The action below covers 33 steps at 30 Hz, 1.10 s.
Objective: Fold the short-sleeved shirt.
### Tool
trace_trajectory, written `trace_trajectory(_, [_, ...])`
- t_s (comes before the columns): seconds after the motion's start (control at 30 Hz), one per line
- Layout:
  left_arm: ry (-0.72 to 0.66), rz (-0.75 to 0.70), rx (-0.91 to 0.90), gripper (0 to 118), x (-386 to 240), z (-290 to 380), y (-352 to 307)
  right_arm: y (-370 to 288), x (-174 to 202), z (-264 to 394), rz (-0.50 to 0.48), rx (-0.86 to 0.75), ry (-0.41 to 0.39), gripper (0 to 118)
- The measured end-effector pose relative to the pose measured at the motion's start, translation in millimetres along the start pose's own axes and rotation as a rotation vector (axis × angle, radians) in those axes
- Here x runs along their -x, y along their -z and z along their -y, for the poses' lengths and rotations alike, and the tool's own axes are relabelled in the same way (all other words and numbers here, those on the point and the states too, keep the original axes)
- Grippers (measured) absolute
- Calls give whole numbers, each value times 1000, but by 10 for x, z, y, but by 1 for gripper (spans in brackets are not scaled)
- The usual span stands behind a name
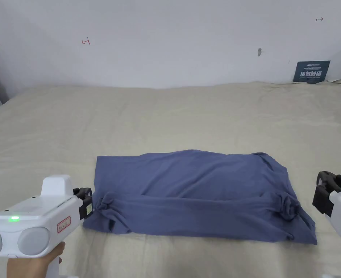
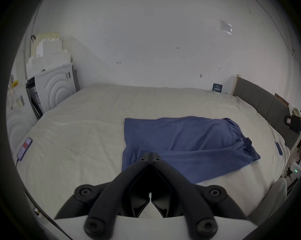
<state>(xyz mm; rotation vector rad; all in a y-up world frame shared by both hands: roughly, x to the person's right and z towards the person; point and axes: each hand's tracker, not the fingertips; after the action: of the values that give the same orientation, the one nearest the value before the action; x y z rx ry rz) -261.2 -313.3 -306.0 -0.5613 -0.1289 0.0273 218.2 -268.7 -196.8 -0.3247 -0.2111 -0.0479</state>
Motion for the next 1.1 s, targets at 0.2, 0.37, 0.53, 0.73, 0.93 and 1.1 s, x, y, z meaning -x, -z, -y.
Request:
trace_trajectory(0.2, [18, -30, 82, 0, 43, 74, 133, 9, -45, 9, 2, 5, -11, 0])
trace_trajectory(0.37, [-34, -14, 289, 0, 167, -57, 632, 121, -75, -4, 6, 21, -19, 0])
trace_trajectory(0.53, [-52, -15, 457, 0, 228, 4, 1210, 257, -78, 69, 3, 59, -14, 0])
trace_trajectory(0.73, [-17, -37, 563, 24, 164, 110, 1600, 370, -68, 149, -3, 100, -10, 0])
trace_trajectory(0.93, [35, -64, 627, 49, 157, 214, 1751, 410, -101, 195, -4, 117, 3, 0])
trace_trajectory(1.1, [32, -77, 625, 49, 161, 257, 1803, 416, -129, 228, 0, 136, 8, 0])
